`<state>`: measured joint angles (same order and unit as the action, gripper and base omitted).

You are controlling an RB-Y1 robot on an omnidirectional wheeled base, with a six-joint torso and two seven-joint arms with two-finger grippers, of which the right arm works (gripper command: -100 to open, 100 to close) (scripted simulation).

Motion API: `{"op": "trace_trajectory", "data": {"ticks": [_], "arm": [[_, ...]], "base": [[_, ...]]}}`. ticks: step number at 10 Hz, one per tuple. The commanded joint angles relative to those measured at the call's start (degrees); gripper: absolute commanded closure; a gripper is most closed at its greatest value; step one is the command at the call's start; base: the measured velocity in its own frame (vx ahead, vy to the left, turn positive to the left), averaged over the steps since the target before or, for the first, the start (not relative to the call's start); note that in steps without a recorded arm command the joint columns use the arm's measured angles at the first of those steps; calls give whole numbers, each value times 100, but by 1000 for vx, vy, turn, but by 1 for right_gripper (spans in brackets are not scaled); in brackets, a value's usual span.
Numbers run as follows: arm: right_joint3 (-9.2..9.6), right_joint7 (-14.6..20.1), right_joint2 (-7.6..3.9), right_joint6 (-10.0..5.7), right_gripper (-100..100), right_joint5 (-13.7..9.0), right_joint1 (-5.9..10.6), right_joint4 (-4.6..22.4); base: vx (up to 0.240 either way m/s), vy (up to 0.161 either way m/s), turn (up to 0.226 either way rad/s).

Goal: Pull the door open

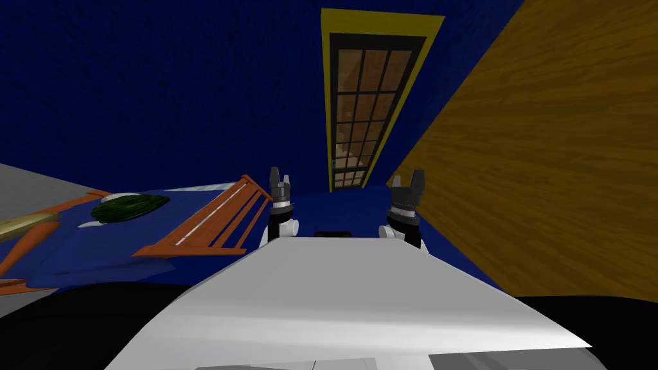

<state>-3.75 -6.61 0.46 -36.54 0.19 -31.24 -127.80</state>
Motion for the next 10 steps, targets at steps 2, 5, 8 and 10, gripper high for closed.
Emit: {"op": "trace_trajectory", "data": {"ticks": [2,5,8,10], "arm": [[33,287,-102,-62,-100,-193,90,301],[70,617,-198,-134,-100,-415,194,646],[109,956,-282,-208,-100,-644,300,1001],[130,1142,-325,-248,-100,-769,358,1196]], "base": [[97,-9,135],[109,-7,109],[119,-3,119],[93,-9,99]]}}
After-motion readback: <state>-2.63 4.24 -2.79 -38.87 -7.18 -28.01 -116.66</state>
